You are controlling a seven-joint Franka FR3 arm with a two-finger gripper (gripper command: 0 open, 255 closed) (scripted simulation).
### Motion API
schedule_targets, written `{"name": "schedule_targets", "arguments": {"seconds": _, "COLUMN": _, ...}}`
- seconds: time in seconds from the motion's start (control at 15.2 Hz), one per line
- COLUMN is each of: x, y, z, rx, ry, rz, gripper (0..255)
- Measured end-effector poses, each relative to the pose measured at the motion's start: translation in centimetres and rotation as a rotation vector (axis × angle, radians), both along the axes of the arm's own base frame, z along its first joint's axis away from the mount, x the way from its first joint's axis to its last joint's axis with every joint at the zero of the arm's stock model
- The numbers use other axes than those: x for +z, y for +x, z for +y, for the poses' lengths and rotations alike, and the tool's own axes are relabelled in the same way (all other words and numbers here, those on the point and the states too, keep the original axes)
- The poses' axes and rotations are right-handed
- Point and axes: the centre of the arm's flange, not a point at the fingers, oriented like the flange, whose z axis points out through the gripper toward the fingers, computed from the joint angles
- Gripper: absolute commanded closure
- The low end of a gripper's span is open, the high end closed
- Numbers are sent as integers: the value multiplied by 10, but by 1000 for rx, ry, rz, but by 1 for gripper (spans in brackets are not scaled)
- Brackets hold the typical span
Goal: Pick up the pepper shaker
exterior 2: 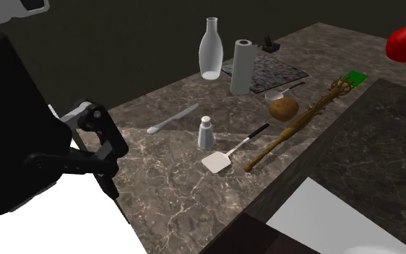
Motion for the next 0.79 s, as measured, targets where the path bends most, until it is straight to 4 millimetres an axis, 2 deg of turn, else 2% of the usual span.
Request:
{"name": "schedule_targets", "arguments": {"seconds": 0.07, "x": 0, "y": 0, "z": 0, "rx": 0, "ry": 0, "rz": 0, "gripper": 0}}
{"name": "schedule_targets", "arguments": {"seconds": 0.2, "x": -5, "y": 2, "z": -16, "rx": -6, "ry": 0, "rz": -5, "gripper": 0}}
{"name": "schedule_targets", "arguments": {"seconds": 0.79, "x": -51, "y": 17, "z": -118, "rx": -43, "ry": 1, "rz": -43, "gripper": 0}}
